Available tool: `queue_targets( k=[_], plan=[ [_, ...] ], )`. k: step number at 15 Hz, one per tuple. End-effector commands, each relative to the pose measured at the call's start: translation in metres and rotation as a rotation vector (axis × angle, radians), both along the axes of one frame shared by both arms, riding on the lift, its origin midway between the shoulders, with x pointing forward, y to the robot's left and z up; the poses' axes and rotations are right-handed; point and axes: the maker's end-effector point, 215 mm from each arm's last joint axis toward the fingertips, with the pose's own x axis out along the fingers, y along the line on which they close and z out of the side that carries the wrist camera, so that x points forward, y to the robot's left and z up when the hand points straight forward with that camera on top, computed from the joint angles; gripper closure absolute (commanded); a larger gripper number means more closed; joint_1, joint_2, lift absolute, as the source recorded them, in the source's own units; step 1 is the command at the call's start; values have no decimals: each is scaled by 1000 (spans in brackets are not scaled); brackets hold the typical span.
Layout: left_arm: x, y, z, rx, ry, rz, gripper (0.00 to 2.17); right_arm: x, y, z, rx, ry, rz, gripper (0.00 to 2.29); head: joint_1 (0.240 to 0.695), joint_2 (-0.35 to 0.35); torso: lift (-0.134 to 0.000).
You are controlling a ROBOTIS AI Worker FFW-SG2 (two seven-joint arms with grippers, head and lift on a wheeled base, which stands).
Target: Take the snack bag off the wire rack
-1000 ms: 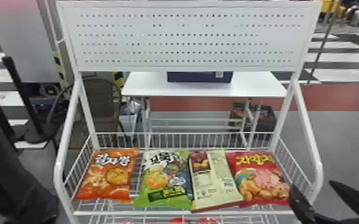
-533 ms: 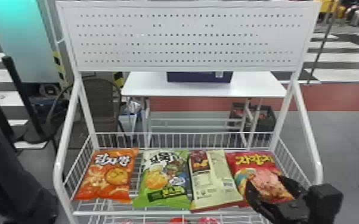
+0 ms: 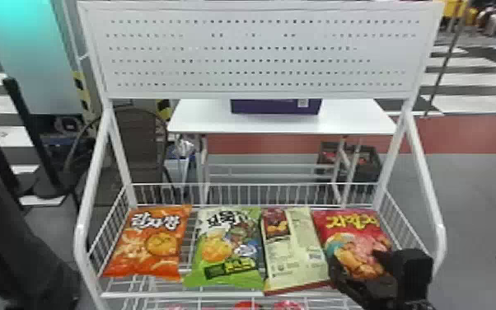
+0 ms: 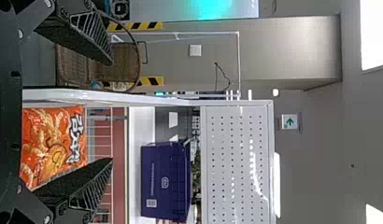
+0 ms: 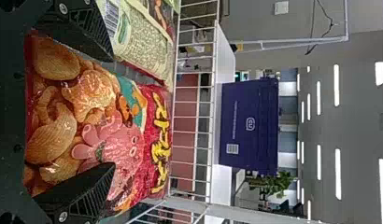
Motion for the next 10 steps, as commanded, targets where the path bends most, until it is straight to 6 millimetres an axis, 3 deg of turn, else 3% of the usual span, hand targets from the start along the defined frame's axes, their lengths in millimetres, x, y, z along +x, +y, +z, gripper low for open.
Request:
queue_targets(
  k=[1, 4, 5, 7, 8, 9, 10],
  plan=[
    [4, 1, -4, -3, 4, 2, 164, 3, -6, -11, -21, 32, -7, 120, 499, 0, 0],
    [7, 2, -6, -1, 8, 3, 164, 3, -10, -17, -25, 56, -14, 360, 499, 0, 0],
    [8, 3, -8, 0, 11, 3, 164, 2, -10, -18, -22, 59, -13, 606, 499, 0, 0],
    [9, 3, -7, 1, 9, 2, 164, -1, -9, -24, -17, 84, -12, 1558, 499, 0, 0],
    [9, 2, -7, 3, 9, 0, 164, -1, -7, -23, -12, 87, -10, 1929, 499, 0, 0],
    [9, 2, -7, 3, 9, 0, 164, -2, -6, -22, -10, 86, -8, 2071, 499, 0, 0],
    [8, 2, -7, 3, 10, -1, 161, -3, -4, -18, -7, 79, -4, 2071, 499, 0, 0]
  ],
)
